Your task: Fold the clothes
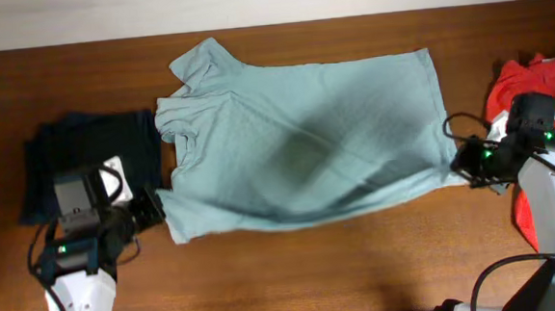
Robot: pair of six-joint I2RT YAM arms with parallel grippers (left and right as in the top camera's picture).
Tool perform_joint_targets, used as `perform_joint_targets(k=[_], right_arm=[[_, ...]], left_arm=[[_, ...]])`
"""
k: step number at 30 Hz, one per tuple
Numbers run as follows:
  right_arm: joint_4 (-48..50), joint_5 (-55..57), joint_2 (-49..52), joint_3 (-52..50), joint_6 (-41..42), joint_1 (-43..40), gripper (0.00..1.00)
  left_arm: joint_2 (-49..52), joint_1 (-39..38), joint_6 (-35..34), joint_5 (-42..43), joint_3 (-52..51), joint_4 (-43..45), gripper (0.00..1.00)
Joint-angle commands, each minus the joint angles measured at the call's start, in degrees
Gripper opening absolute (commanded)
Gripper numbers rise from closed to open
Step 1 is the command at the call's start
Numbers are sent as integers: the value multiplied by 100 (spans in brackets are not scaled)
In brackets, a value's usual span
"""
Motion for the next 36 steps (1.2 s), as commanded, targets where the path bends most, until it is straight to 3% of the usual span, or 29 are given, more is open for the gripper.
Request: perform_joint_targets(k=[1,11,12,14,18,20,23,25,30,36], right_arm=[[256,-4,17,85,398,28,5],[1196,-216,822,85,535,35,7],[1285,-332,892,85,516,35,11],[1427,-407,953,85,505,35,37],[1683,-479,942,101,363,26,59],[1622,-629,933,131,361,24,63],[1386,-905,887,142,105,24,67],[1062,-898,706,175,-140,24,67],[750,-903,-28,184,-181,24,68],[605,-1432,-1237,184,-385,52,71]], left_arm=[[251,-20,114,55,337,334,0],[1692,-98,544,299,542,1714,1],[1821,-144,544,302,542,1858,1],[1982,-236,599,302,542,2111,1],[2116,-332,713,256,623,2455,21],[2096,-284,717,129,796,2299,40],[2085,-153,990,125,1357,1541,50],[2085,-90,1362,122,2120,450,51],[2070,-94,1392,131,3180,-997,50],[1834,-271,1392,166,3469,-1580,50]])
